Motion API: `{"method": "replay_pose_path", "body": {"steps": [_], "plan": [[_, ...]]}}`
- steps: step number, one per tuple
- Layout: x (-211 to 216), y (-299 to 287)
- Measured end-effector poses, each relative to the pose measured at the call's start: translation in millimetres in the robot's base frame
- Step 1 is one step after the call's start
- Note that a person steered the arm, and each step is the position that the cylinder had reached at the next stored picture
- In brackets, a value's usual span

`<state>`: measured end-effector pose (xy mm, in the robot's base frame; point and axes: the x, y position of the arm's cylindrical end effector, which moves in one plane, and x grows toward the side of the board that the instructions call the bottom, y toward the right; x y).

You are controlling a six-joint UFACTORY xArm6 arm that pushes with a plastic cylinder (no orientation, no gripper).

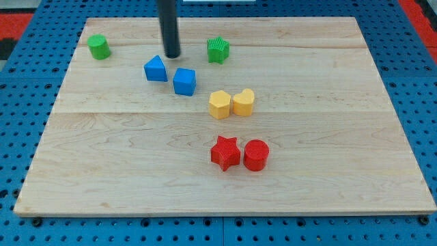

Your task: Move the blue blocks close to each other

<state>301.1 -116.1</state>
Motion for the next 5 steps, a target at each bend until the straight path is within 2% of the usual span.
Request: {"method": "replay_pose_path", "body": {"steps": [1,2,3,4,5], "plan": [[20.3,-25.9],[39.4,27.2],[32.6,-54.3],[43.3,-150.0],[11.3,-181.1]]}}
